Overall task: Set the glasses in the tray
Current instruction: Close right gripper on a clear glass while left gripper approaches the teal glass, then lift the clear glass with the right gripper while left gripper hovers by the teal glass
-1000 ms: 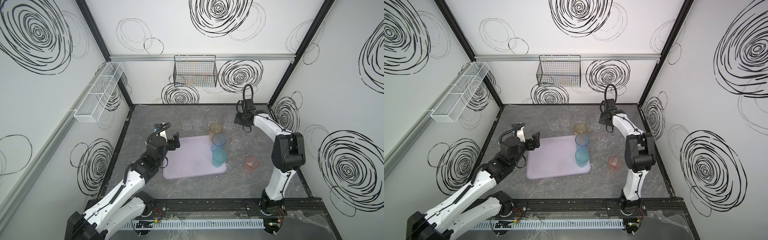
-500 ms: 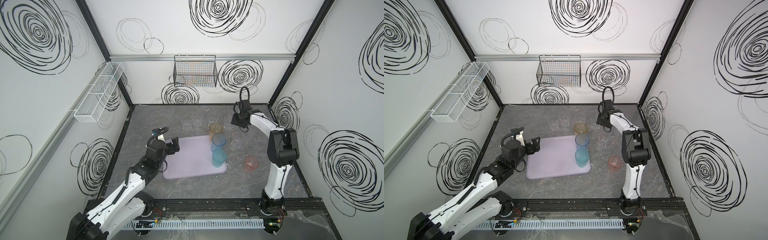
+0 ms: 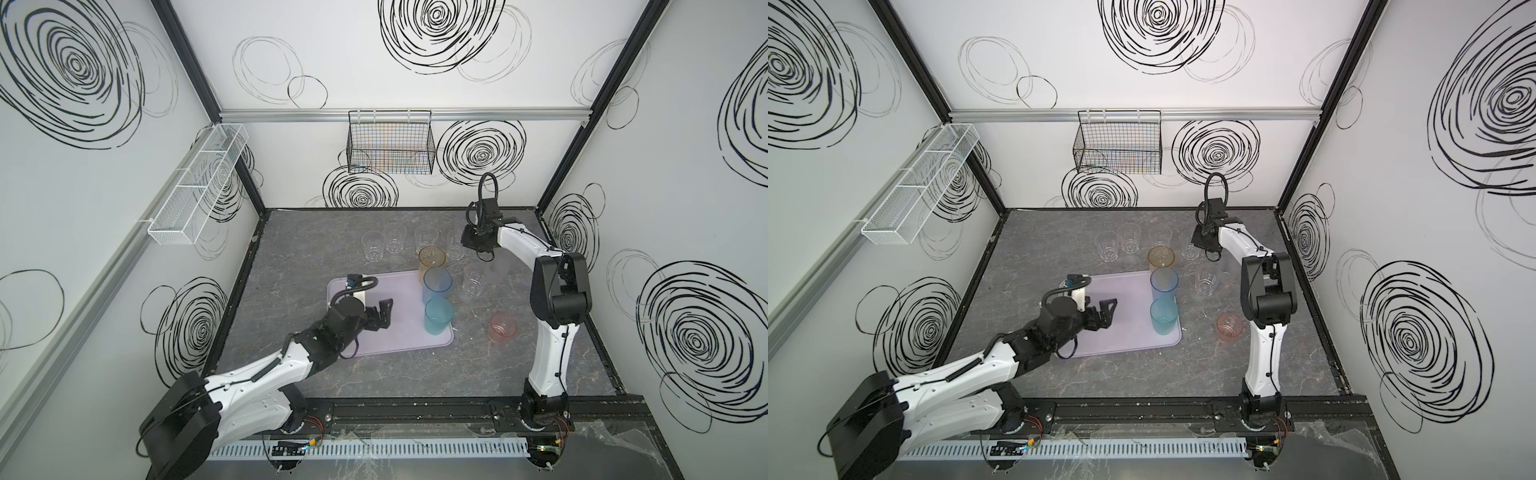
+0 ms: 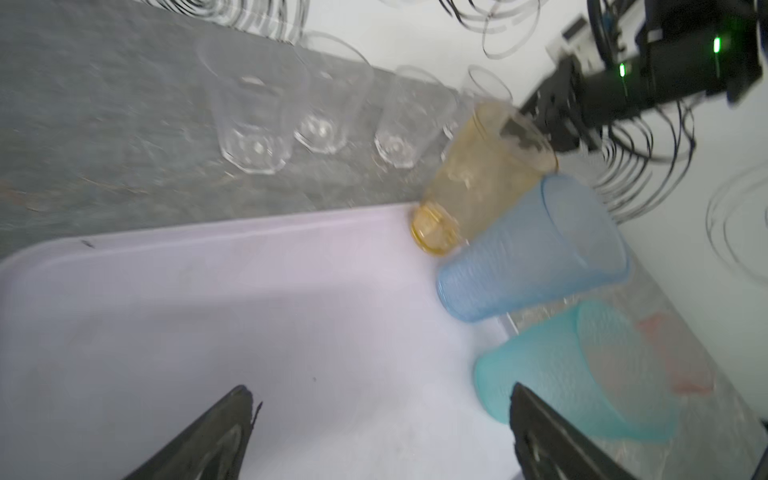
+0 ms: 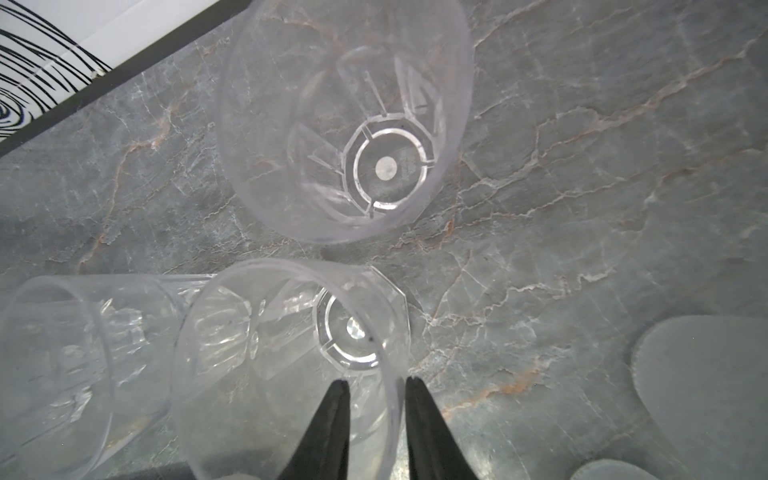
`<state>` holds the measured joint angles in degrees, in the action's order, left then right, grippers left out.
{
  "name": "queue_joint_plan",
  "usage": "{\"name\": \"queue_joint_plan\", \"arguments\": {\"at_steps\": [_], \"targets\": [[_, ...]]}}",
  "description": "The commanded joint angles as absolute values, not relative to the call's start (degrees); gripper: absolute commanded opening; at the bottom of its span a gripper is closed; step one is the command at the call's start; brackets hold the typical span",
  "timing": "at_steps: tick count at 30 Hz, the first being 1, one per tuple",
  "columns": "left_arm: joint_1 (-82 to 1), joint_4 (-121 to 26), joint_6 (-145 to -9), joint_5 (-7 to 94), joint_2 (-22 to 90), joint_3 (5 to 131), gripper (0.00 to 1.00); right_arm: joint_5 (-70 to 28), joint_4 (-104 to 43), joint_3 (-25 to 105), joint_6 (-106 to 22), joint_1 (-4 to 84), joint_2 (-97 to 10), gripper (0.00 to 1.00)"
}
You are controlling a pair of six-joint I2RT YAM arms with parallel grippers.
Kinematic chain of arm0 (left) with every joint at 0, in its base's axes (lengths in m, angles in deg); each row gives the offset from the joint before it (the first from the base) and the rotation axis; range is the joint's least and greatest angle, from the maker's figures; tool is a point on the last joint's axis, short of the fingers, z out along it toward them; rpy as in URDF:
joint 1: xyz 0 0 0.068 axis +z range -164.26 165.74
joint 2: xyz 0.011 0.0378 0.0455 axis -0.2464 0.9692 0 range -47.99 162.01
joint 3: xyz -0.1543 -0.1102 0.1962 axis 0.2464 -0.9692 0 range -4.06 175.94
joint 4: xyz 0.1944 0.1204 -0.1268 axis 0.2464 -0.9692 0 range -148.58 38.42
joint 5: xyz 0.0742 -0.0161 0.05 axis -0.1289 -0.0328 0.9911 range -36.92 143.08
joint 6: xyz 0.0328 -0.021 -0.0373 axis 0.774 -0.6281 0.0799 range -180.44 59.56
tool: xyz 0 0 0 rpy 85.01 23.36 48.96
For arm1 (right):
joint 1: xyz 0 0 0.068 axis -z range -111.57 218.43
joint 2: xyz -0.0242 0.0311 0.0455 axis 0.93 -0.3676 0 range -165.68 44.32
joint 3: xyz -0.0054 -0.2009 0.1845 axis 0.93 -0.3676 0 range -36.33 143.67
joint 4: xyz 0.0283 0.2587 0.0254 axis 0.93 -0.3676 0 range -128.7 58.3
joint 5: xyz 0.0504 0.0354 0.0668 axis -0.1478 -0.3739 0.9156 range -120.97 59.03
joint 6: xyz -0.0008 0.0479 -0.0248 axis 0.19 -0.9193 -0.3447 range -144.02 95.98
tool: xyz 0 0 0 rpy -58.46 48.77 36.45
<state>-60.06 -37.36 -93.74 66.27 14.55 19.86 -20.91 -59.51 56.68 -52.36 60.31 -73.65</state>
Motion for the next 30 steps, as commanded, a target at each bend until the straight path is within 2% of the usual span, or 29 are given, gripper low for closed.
{"name": "queue_joint_plan", "arguments": {"at_steps": [1, 10, 17, 24, 30], "targets": [[-64.10, -27.28, -94.73, 70.77, 18.63, 18.05, 0.98, -21.37, -57.93, 55.87, -52.94, 60.24, -72.38, 0.24], [-71.29, -21.11, -96.85, 69.03, 34.55, 23.08, 0.98, -22.80, -57.50, 53.55, -52.50, 59.93, -68.91, 0.12], [-75.16, -22.79, -93.80, 70.03, 43.74, 29.83, 0.99, -22.00, -56.83, 52.18, -53.11, 59.73, -66.46, 0.09], [-75.96, -22.14, -93.14, 69.31, 45.52, 30.39, 0.99, -22.23, -58.40, 52.56, -52.85, 59.56, -64.14, 0.07], [-76.15, -23.03, -91.91, 71.90, 41.57, 29.07, 1.00, -23.58, -59.53, 52.10, -52.16, 59.21, -60.31, 0.07]]}}
